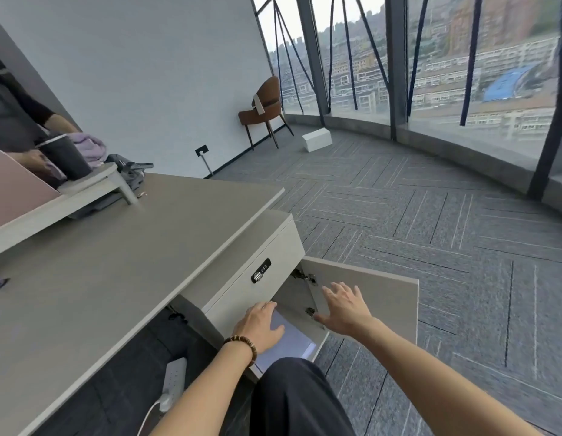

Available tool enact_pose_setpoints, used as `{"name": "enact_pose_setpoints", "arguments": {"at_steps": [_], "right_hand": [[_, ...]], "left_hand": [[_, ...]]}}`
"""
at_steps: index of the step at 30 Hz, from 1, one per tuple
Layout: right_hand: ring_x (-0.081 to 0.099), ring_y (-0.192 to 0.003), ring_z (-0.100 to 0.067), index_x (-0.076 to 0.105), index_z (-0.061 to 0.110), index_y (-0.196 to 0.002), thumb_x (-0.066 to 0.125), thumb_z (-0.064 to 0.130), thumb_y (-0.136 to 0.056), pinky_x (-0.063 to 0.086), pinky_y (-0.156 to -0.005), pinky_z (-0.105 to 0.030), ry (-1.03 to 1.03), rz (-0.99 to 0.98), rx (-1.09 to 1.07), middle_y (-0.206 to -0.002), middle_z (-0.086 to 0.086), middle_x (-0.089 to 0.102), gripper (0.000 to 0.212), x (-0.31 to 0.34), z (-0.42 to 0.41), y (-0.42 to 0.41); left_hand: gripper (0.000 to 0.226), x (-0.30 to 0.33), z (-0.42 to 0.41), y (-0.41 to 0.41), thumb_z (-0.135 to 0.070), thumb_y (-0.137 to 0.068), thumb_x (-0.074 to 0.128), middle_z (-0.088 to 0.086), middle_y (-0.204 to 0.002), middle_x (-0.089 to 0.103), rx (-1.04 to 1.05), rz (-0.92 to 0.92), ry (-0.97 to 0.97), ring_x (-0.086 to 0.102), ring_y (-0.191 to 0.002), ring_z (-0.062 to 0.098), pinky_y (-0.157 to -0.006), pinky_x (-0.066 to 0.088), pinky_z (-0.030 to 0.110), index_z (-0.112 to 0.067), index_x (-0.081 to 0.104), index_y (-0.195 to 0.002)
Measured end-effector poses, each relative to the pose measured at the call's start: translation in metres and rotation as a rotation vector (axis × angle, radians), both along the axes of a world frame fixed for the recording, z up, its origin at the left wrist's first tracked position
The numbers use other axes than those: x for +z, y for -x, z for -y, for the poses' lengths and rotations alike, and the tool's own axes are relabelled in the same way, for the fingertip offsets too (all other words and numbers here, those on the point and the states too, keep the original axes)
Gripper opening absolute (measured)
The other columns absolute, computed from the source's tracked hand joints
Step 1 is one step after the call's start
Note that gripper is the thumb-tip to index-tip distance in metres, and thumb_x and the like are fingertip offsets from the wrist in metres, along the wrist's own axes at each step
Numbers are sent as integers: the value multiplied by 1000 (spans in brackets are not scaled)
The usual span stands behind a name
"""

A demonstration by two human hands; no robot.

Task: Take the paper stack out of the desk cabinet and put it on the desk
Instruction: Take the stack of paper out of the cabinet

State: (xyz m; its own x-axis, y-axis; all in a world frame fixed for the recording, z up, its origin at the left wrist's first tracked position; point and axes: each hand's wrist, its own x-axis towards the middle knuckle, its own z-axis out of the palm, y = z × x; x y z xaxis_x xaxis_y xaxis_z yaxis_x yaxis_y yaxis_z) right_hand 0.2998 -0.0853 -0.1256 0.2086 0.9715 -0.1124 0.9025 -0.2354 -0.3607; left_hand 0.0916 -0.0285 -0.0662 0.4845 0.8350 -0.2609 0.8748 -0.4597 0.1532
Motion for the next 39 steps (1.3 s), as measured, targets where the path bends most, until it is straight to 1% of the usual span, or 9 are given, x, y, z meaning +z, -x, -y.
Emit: {"name": "enact_pose_setpoints", "arguments": {"at_steps": [7,10,13,15,21,26,30,36,39], "right_hand": [[51,-124,-34,49,15,-129,53,58,-84,40,-104,-45,82,-85,58,-132,-12,55,62,-63,-44,3],[51,-124,-36,39,15,-142,52,55,-87,40,-102,-46,128,-100,82,-136,-13,53,70,-101,-73,5],[52,-123,-36,34,15,-147,54,52,-87,41,-101,-47,173,-135,74,-137,-14,53,73,-146,-106,7],[50,-126,-36,38,12,-143,54,51,-88,41,-101,-47,229,-152,60,-140,-16,51,69,-179,-128,11],[51,-126,-37,44,9,-136,51,52,-91,45,-101,-46,383,-232,37,-136,-19,51,63,-268,-177,31],[54,-121,-36,44,8,-134,53,51,-92,46,-99,-45,437,-258,53,-132,-19,52,61,-331,-194,45],[52,-124,-37,39,6,-140,55,48,-92,45,-103,-45,444,-297,33,-137,-21,49,65,-372,-203,44],[41,-134,-38,25,6,-151,56,48,-92,40,-108,-46,420,-327,22,-148,-22,40,79,-405,-217,40],[38,-134,-37,27,6,-150,55,50,-91,40,-108,-46,403,-278,26,-147,-20,40,78,-415,-221,42]], "left_hand": [[68,-86,-37,1,-35,-95,55,11,-155,34,143,0,225,34,-142,25,-117,29,33,-9,27,-151],[61,-135,-63,3,-31,-94,55,16,-148,39,205,25,280,40,-136,29,-112,35,33,-5,33,-145],[80,-194,-87,3,-31,-93,55,19,-162,8,277,71,313,17,-149,33,-119,27,42,-16,8,-155],[85,-230,-98,2,-27,-93,57,19,-163,-2,357,126,315,9,-151,33,-119,25,41,-20,1,-156],[94,-326,-123,-3,-18,-92,61,22,-162,8,649,284,335,11,-150,35,-117,27,43,-14,-7,-156],[102,-383,-127,-7,-14,-89,66,26,-160,7,791,293,333,20,-147,39,-111,36,45,-21,-12,-155],[107,-424,-136,-6,-14,-88,69,28,-161,-3,887,285,367,6,-151,40,-117,28,47,-24,-15,-154],[117,-457,-141,1,-24,-83,75,25,-161,-14,988,246,365,-2,-153,33,-121,17,35,-29,-17,-154],[120,-465,-145,3,-30,-79,78,27,-161,-2,1053,211,356,13,-150,36,-118,24,37,-29,-15,-154]]}}
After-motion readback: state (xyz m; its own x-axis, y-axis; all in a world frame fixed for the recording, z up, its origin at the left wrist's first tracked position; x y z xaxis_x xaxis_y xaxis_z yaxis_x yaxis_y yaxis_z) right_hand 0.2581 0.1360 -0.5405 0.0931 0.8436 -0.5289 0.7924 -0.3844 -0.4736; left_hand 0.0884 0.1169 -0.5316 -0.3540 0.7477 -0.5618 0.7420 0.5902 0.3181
